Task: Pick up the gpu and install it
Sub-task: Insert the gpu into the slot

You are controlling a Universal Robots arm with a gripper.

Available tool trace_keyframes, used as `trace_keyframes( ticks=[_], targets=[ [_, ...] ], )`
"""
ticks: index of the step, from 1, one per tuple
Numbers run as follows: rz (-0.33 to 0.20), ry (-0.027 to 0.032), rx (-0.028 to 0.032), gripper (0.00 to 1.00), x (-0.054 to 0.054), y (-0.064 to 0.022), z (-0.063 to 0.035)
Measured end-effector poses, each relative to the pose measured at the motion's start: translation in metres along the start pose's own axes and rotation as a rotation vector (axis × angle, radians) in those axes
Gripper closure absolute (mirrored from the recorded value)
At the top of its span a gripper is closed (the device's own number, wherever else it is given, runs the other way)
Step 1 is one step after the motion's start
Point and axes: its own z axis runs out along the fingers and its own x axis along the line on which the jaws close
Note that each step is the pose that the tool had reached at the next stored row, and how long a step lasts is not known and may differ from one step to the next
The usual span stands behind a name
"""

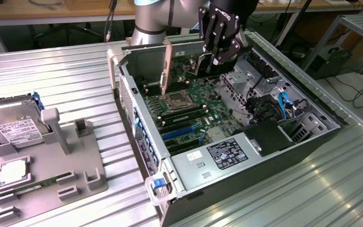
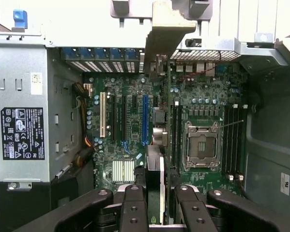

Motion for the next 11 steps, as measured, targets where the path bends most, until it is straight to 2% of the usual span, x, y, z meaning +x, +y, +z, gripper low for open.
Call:
trace_keyframes(
  ticks=[11],
  targets=[
    [0.000, -0.0001, -0.0021, 0.73, 0.0002, -0.0002, 0.0054]
  ],
)
